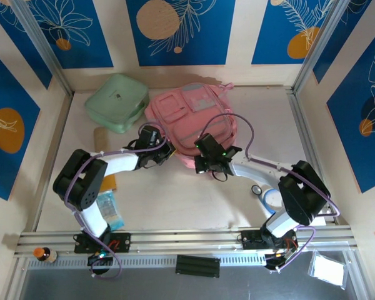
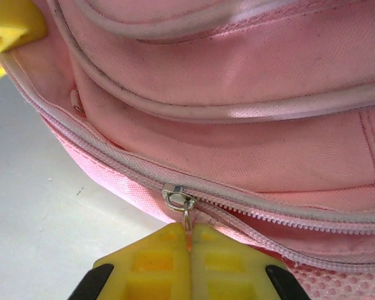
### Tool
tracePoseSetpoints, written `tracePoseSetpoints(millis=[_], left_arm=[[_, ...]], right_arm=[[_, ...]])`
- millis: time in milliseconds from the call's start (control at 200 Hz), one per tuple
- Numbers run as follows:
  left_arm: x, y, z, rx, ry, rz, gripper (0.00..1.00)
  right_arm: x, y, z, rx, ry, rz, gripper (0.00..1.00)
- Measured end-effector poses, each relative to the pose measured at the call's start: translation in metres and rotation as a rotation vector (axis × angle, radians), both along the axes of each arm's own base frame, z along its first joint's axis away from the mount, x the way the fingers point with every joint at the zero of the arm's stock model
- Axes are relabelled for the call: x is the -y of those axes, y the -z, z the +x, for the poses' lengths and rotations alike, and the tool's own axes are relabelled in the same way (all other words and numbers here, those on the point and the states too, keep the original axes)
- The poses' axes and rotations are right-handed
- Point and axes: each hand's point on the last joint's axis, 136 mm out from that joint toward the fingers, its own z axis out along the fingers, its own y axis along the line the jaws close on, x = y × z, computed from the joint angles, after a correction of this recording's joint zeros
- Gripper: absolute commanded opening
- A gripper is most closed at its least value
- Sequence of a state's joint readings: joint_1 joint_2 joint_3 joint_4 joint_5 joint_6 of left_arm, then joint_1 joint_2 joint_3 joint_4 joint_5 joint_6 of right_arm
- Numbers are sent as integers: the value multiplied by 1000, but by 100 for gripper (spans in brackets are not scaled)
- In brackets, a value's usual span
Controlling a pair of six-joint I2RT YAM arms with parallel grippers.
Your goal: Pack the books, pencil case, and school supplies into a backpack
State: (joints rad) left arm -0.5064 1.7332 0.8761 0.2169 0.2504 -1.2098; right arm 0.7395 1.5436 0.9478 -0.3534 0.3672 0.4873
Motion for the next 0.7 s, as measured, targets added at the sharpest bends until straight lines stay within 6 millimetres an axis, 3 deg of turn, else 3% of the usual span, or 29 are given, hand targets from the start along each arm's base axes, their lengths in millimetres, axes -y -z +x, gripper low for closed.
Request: tracePoseSetpoints(millis=[225, 605, 700], left_arm=[[0, 0, 0, 4, 5, 4, 0], [0, -1, 0, 5, 5, 4, 0], [0, -1, 1, 5, 6, 4, 0]], right_arm=[[-13, 5, 7, -20, -20, -33, 25], [-14, 12, 14, -33, 33, -75, 23], [-14, 13, 16, -38, 53, -90, 29]])
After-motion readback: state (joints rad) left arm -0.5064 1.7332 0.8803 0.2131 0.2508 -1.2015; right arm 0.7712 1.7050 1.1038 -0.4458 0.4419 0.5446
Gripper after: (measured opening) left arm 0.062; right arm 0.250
